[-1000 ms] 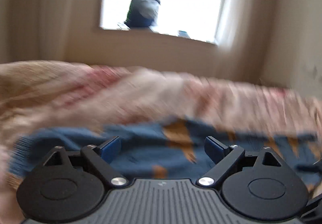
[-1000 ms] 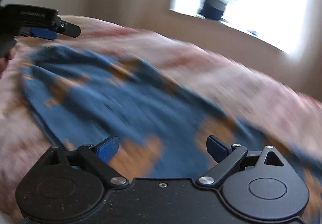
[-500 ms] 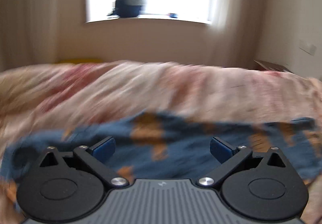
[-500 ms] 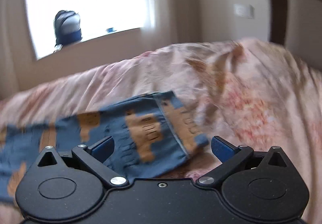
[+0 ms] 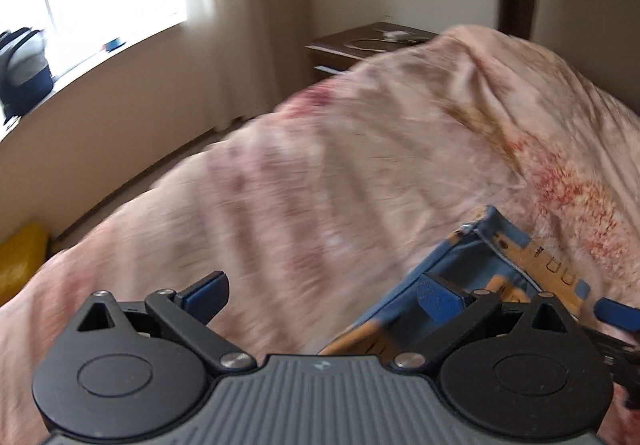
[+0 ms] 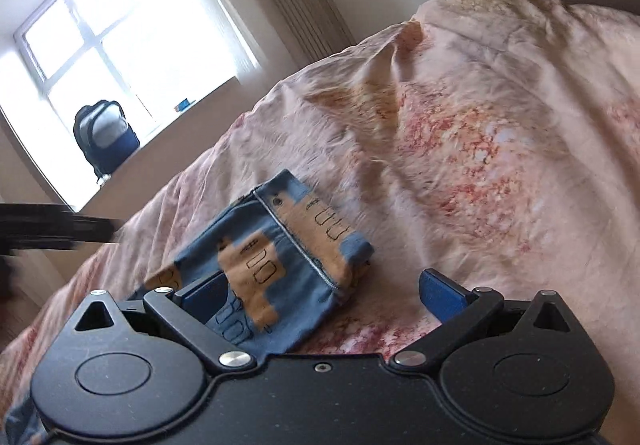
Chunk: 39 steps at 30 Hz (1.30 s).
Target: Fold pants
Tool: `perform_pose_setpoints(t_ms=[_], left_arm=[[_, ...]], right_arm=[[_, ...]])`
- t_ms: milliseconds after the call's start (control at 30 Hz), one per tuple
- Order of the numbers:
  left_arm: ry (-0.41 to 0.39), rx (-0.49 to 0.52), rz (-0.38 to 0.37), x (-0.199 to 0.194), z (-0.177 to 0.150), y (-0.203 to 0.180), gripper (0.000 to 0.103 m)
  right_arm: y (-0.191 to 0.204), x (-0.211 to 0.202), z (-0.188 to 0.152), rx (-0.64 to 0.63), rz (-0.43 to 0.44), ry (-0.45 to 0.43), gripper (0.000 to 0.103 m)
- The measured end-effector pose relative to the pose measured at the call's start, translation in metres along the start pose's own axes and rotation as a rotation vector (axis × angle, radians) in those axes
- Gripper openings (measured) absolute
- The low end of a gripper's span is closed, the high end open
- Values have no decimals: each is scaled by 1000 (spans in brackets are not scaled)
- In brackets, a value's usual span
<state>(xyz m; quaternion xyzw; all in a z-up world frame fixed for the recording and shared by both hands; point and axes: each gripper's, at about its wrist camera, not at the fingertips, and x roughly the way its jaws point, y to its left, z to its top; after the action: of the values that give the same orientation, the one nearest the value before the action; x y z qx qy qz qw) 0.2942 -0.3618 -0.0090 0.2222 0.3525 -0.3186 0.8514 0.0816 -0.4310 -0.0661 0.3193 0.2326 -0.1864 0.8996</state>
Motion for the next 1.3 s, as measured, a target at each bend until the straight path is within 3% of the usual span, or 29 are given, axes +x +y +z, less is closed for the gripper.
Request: perform_pose_setpoints(t_ms=[100, 233, 467, 600, 733, 833, 933, 1000, 1167, 1300], left_arm=[[15, 28, -3, 36, 2, -16, 103], [50, -29, -4, 63, 4, -15, 103], [43, -190, -4, 47, 24, 0, 103], [20, -253, -123, 26, 41, 0, 103], [56, -200, -245, 16, 60, -17, 103], [120, -159, -275, 16, 69, -34, 103], [145, -164, -306, 15, 71, -47, 102], [174, -183, -336, 16, 73, -53, 101], [265, -216, -336, 27, 78, -65, 93], [296, -238, -336, 28, 80, -70, 92]], right_arm=[[-7, -2, 1, 53, 16, -42, 86], [-13, 2, 0, 101, 22, -65, 77], [-17, 5, -3, 119, 59, -41, 76], [-16, 6, -1, 128, 105, -12, 85], [-15, 9, -2, 141, 141, 11, 87], [-18, 12, -3, 167, 140, 11, 84], [-25, 13, -3, 215, 133, -7, 73], [-30, 12, -3, 248, 129, -12, 54], [-37, 14, -5, 283, 91, -9, 25], [-17, 6, -3, 110, 51, -51, 17]])
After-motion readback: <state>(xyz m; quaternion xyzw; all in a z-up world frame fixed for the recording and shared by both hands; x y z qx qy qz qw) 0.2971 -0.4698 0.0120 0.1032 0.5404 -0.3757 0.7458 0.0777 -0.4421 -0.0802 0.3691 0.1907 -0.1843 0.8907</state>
